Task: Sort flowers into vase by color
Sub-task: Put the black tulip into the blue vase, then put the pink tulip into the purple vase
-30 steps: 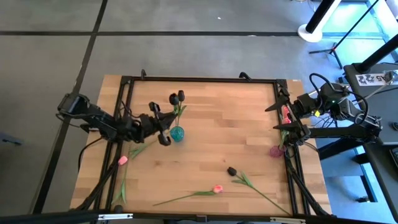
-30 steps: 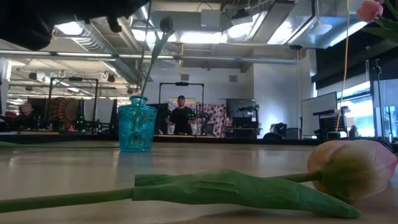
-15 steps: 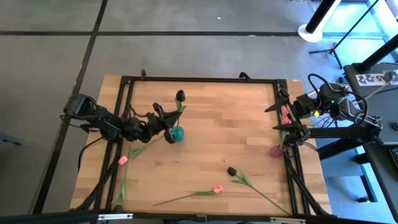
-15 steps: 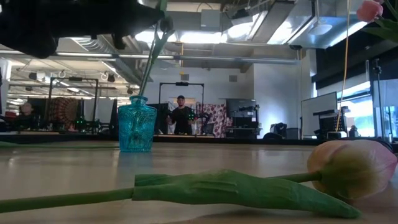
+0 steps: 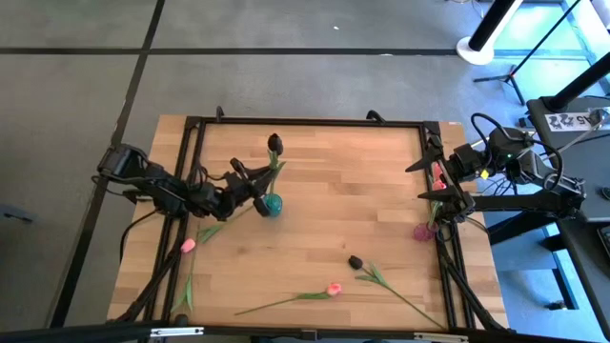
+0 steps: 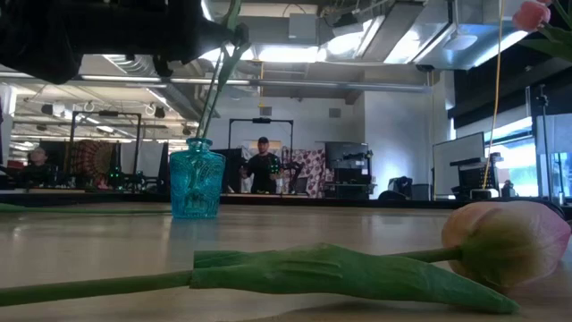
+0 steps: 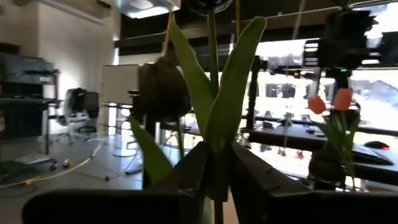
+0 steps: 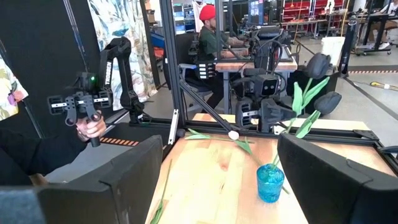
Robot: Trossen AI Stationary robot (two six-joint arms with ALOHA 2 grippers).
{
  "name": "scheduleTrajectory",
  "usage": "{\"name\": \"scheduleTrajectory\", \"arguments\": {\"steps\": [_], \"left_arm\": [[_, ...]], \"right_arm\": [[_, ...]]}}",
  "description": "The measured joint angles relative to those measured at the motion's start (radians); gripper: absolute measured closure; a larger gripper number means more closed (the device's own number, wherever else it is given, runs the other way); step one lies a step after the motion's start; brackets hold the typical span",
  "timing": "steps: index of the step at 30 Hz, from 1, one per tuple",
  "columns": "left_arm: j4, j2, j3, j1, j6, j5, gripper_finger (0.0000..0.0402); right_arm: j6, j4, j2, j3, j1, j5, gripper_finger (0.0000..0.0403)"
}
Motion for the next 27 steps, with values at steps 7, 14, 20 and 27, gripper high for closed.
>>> {"name": "scheduleTrajectory", "arguments": {"steps": [7, 14, 20, 27], "left_arm": [[-0.043, -0.036, 0.0, -0.058, 0.032, -0.096, 0.0303], [-0.284, -0.103, 0.0, -0.125, -0.115, -0.207, 0.0271], [-0.574, -0.231, 0.0, -0.155, -0.307, -0.205, 0.0241], [-0.853, -0.484, -0.001, -0.21, -0.366, -0.117, 0.0222]], "right_arm": [[0.027, 0.0, 0.0, 0.0, 0.001, -0.002, 0.0084], [0.027, 0.003, 0.0, 0.0, 0.001, -0.002, 0.0084], [0.036, 0.018, 0.015, 0.0, 0.001, -0.043, 0.0084], [0.05, 0.118, 0.078, 0.0, 0.0, -0.065, 0.0084]]}}
